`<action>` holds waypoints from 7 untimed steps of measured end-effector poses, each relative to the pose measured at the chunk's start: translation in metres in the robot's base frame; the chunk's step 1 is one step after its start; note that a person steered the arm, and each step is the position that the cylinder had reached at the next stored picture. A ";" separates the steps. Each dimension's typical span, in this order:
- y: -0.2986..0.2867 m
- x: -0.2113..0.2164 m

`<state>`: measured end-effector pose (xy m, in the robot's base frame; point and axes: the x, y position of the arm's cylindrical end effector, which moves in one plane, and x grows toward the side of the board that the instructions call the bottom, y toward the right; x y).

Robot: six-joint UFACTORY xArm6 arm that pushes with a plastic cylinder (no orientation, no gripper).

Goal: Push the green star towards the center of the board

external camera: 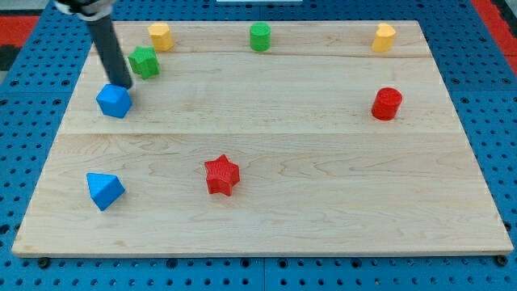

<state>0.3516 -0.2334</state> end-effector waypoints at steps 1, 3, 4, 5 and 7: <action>-0.022 -0.037; 0.008 -0.072; 0.039 -0.063; 0.048 -0.044; 0.055 -0.036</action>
<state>0.3159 -0.1780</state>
